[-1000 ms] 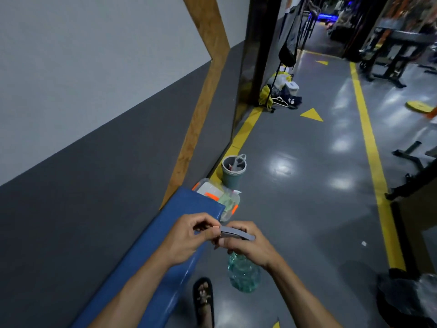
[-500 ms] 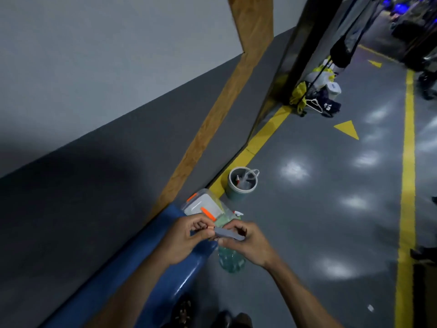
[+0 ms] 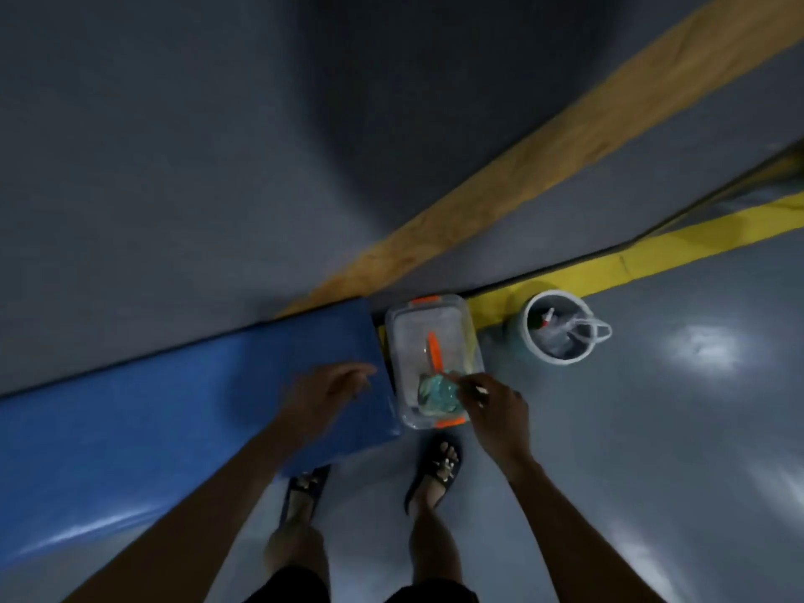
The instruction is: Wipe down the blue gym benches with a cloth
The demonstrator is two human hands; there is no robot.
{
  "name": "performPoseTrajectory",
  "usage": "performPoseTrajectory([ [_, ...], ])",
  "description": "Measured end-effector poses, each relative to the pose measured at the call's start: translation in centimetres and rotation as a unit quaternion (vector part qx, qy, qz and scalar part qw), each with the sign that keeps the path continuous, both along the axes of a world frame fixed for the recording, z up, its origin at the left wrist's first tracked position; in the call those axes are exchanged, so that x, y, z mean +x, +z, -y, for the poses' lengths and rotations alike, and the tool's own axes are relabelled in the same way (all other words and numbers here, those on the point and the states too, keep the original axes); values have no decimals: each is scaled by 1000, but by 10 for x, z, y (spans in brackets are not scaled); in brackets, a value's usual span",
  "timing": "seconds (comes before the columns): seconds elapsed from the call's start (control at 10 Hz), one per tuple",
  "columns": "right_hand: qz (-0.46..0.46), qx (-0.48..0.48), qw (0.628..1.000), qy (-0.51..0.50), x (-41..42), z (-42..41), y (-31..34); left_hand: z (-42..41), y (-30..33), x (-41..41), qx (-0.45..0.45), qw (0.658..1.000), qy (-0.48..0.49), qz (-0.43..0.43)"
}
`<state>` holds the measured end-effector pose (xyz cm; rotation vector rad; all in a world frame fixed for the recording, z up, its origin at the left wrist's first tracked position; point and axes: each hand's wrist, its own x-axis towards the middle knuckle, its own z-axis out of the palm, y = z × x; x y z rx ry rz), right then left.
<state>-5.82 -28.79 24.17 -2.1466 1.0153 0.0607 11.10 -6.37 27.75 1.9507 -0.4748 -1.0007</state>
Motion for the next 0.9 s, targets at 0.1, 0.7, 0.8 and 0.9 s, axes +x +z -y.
performPoseTrajectory([
  [0.1, -46, -11, 999, -6, 6, 36, -65, 21, -40, -2, 26, 998, 57, -16],
  [0.7, -135, -35, 990, 23, 64, 115, -336, 45, -231, -27, 80, 982, 148, -86],
  [0.8, -134, -38, 990, 37, 62, 121, -345, 46, -237, -24, 82, 982, 145, -93],
  [0.9, -144, -19, 989, 36, 64, 125, -336, 51, -235, -21, 74, 982, 151, -92],
])
